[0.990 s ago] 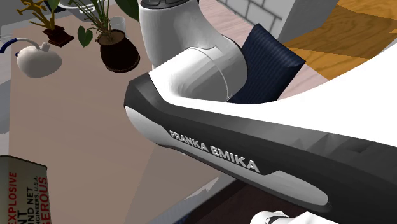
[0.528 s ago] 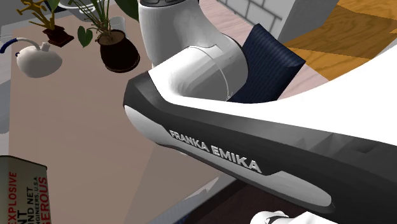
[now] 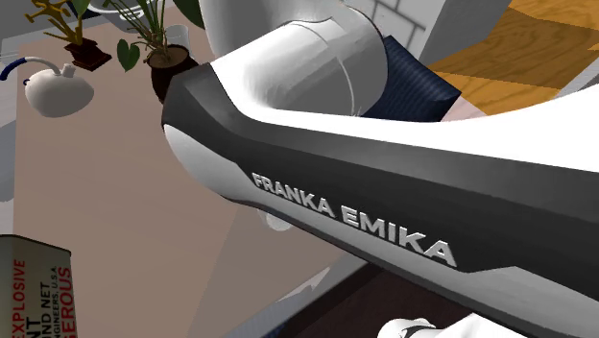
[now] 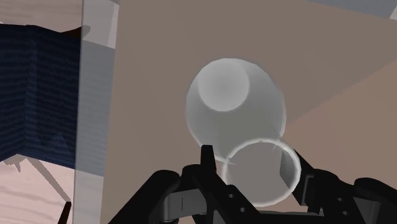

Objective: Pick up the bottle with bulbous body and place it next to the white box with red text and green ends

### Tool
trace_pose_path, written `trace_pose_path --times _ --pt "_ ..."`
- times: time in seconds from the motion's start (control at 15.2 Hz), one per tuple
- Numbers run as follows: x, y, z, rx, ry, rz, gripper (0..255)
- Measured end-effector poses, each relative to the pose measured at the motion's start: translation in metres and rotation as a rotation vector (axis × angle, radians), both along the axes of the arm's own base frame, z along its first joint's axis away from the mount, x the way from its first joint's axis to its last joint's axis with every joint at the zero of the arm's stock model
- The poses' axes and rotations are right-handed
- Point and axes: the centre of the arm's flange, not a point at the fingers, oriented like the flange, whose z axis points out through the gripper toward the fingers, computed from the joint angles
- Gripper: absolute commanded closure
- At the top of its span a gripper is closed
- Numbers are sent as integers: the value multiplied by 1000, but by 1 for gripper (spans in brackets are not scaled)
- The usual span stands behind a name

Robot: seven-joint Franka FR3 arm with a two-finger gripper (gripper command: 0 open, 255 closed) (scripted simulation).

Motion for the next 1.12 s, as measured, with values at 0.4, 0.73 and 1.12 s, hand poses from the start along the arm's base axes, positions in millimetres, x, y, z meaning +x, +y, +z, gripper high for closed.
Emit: trace_pose_path --times 0.4,0.73,1.12 --pt "2 -2 31 0 0 0 255" --pt "0 0 59 0 0 0 255" --pt "2 1 90 0 0 0 255"
